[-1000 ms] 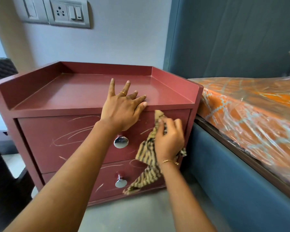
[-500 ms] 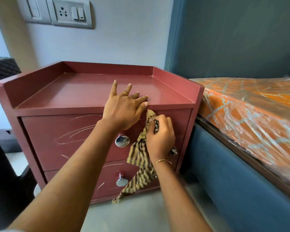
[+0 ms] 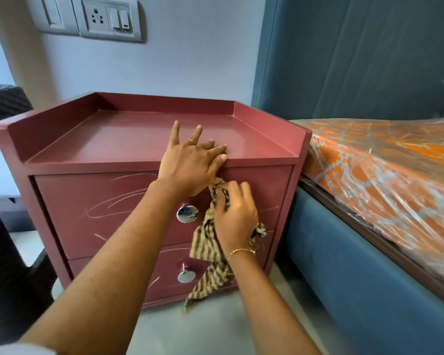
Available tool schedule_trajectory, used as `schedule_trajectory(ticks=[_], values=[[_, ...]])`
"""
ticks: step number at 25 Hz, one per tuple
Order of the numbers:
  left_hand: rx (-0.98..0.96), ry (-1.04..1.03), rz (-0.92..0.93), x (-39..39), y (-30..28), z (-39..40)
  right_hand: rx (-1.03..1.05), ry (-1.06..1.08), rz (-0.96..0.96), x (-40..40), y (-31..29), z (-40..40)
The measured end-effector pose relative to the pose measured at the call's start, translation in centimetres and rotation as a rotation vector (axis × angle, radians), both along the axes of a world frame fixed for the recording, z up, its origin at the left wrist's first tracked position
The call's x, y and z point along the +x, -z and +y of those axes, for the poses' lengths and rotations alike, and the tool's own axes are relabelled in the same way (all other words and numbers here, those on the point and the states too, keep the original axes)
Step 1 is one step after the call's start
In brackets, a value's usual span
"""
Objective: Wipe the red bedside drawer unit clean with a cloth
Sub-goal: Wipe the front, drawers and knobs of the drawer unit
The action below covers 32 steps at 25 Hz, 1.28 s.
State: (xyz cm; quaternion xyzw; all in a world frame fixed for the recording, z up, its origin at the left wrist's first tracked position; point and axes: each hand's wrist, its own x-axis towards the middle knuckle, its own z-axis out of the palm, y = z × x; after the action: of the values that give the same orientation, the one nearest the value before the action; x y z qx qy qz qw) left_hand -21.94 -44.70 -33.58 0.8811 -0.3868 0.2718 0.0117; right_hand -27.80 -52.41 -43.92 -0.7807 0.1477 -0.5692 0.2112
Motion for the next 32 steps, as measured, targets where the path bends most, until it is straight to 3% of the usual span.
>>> schedule_trajectory(ticks=[2, 6, 8, 11, 13, 19, 20, 26, 31, 32], values=[[0.007, -0.003, 0.008, 0.0, 0.0, 0.0, 0.071, 0.062, -0.04, -0.6, -0.3, -3.2], [0.017, -0.015, -0.017, -0.1, 0.0, 0.0, 0.469, 0.254, -0.164, -0.9, -1.6, -7.0], [0.012, -0.023, -0.036, -0.1, 0.1, -0.1, 0.403, 0.263, -0.164, -0.2, -1.5, -4.5], [-0.004, -0.023, -0.069, 0.0, 0.2, -0.1, 0.096, 0.108, -0.033, 0.2, 1.2, 0.5], [-0.014, -0.022, -0.086, -0.1, 0.3, -0.1, 0.041, 0.053, 0.011, -0.1, 2.0, 0.2], [-0.027, -0.025, -0.078, 0.0, 0.2, -0.2, 0.489, 0.249, -0.189, -0.8, -0.8, -6.9], [-0.025, -0.023, -0.086, 0.0, 0.2, -0.2, 0.484, 0.262, -0.201, -0.5, -0.8, -6.3], [-0.05, -0.015, -0.129, 0.2, 0.5, -0.3, 0.006, 0.041, 0.036, -0.5, 4.4, 0.2], [-0.059, -0.002, -0.107, 0.2, 0.5, -0.2, 0.463, 0.298, -0.146, -0.9, 1.5, -4.9], [-0.06, -0.004, -0.107, 0.2, 0.5, -0.2, 0.45, 0.314, -0.168, -0.5, 0.9, -4.3]])
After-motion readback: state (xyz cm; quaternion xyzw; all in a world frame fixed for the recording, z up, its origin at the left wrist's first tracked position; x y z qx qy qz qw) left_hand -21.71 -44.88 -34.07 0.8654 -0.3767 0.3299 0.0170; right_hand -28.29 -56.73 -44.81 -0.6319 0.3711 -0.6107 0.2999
